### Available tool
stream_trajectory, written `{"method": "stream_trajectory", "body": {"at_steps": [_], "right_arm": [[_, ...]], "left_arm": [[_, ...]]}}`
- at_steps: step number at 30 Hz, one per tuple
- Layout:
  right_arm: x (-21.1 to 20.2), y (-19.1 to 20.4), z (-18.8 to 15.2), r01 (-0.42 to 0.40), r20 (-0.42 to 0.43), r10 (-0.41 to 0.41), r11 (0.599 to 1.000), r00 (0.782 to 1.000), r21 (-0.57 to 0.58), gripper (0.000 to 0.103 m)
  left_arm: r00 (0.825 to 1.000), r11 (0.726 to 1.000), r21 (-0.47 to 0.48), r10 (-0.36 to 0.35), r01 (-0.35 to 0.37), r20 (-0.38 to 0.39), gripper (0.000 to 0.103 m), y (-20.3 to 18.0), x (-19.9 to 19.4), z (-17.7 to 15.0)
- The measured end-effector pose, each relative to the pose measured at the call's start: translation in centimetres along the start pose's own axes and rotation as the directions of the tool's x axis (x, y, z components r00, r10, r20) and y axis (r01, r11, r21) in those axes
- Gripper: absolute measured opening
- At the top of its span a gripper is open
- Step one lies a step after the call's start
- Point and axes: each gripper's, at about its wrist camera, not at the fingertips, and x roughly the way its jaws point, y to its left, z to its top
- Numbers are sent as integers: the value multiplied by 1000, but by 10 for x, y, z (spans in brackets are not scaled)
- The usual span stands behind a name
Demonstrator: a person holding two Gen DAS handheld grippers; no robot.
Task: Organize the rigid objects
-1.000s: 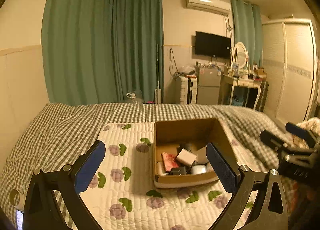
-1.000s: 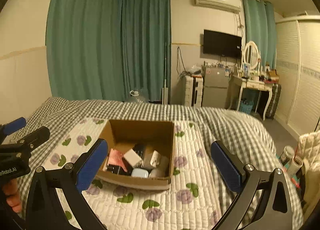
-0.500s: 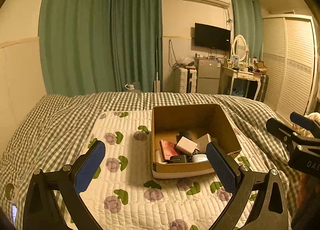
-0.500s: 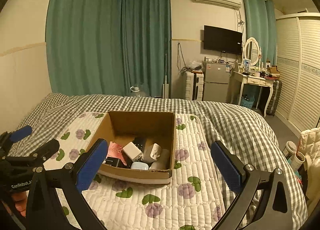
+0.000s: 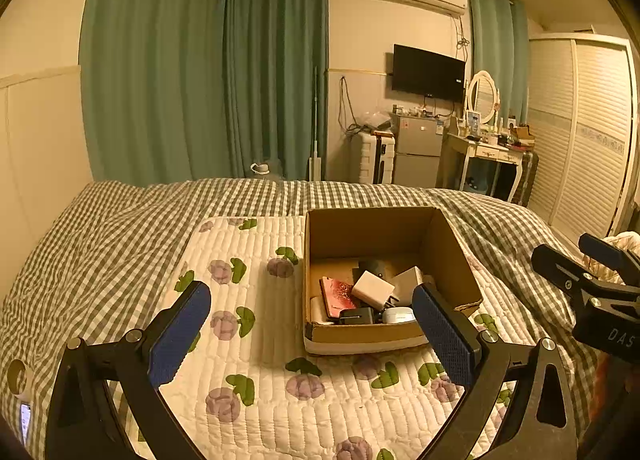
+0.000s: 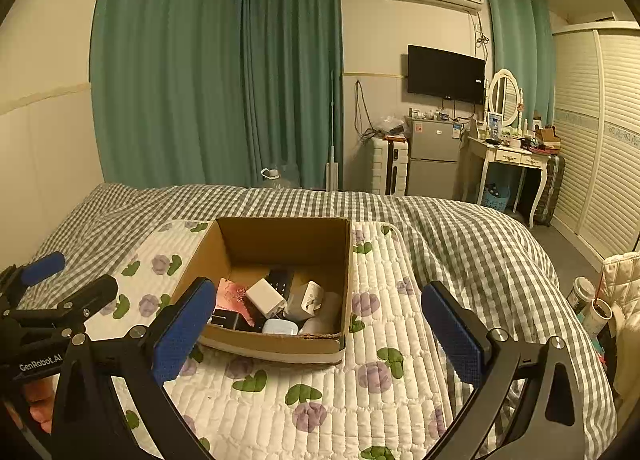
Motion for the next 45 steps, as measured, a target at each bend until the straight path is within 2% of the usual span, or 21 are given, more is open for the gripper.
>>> {"method": "stream_trajectory", "body": {"at_steps": [45], "right_arm": [[7, -4, -6, 21, -38, -21, 1000, 999, -6, 103]], "left_arm": [[1000, 1000, 2, -4, 4, -15, 103, -1, -2, -1]]}}
